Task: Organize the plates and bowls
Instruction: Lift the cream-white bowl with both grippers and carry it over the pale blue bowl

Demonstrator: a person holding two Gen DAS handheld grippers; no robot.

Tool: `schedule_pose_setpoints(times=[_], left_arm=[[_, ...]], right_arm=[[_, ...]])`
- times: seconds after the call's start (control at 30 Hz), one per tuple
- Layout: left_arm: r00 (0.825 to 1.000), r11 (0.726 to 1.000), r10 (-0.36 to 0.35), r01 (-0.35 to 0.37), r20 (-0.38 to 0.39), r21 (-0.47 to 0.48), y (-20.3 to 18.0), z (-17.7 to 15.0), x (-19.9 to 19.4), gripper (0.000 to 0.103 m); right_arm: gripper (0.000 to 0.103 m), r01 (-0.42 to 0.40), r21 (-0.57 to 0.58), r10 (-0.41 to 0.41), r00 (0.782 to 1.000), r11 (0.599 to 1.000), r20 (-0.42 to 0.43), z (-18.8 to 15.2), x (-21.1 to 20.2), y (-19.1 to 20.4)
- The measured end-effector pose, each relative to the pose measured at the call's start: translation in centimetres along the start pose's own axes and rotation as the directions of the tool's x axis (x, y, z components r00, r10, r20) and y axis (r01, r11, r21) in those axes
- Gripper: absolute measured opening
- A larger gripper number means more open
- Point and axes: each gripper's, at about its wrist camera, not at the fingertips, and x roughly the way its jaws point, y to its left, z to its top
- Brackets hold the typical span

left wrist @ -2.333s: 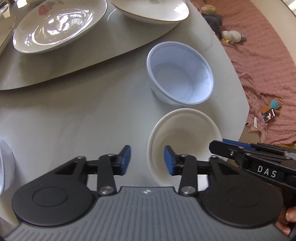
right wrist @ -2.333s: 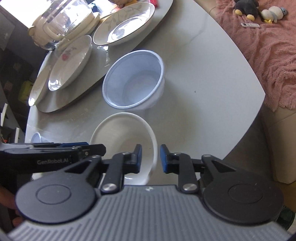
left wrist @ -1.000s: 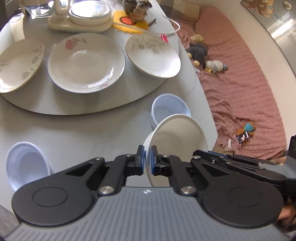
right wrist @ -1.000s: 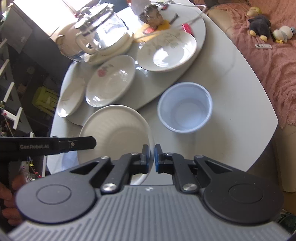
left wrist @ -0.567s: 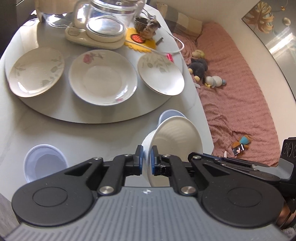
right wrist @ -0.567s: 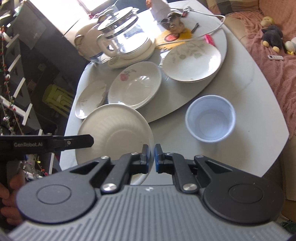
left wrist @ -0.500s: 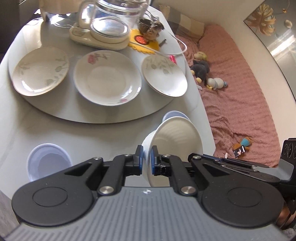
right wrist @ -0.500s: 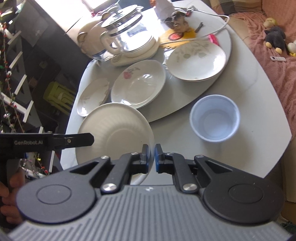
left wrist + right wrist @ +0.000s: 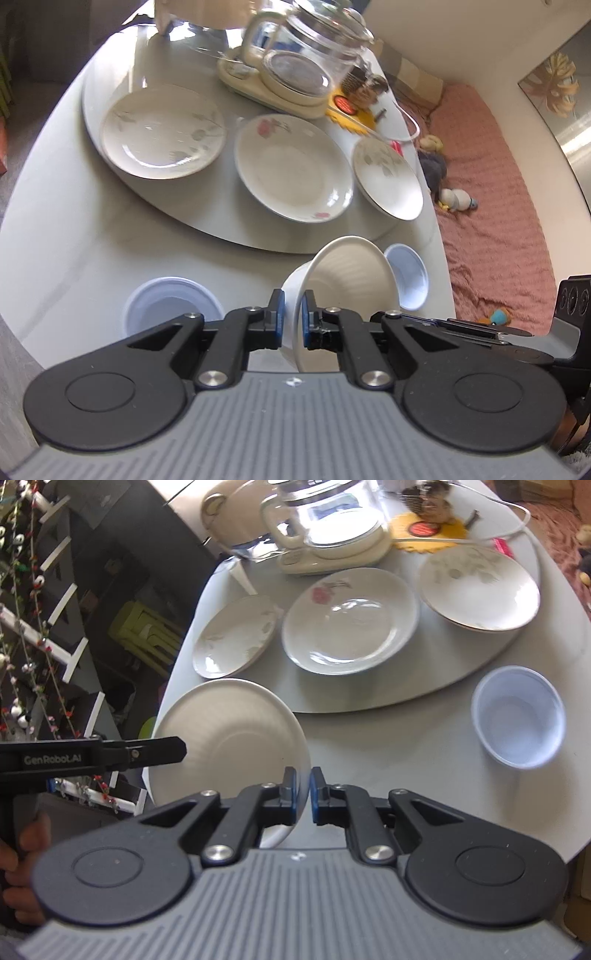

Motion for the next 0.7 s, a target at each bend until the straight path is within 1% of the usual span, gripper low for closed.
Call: schedule_pose_setpoints(times=[0.23, 0.33, 0.43, 0.57, 0.63, 0.7], left_arm=[[1.0, 1.0, 0.021, -0.021, -0.006, -0.011, 4.7, 1.1, -0.9, 0.009], [0.999, 1.0, 0.021, -0.021, -0.026, -0.016, 6.8, 1.2, 0.1, 0.009], [0.999, 1.0, 0.017, -0.019, -0.046, -0.023, 8.8, 1.1, 0.9, 0.009], [0.997, 1.0, 0.017, -0.015, -0.081, 0.027, 10.3, 0.8, 2.1, 0.009], [0.994, 0.998, 0.029, -0.024, -0.104, 0.051, 11.0, 0.6, 2.8, 0.009], [0.991, 0.996, 0.048, -0.038, -0.124, 0.081, 11.3, 0.3, 3.6, 0.009]], right_arm=[[0.012, 0.001, -0.043, -0.002, 1.0, 0.999, -0.026, 0.5, 3.3, 3.8], [0.012, 0.016, -0.055, -0.019, 0.999, 0.998, -0.049, 0.3, 5.1, 5.0], [0.013, 0.027, -0.042, -0.03, 0.996, 0.999, -0.089, 0.0, 6.9, 5.8], [0.013, 0.054, 0.006, -0.052, 0.988, 0.999, -0.148, -0.3, 9.1, 6.0], [0.013, 0.078, 0.029, -0.072, 0.982, 0.997, -0.174, -0.6, 10.2, 6.2], [0.013, 0.102, 0.024, -0.095, 0.977, 0.995, -0.191, -1.1, 11.0, 6.7]])
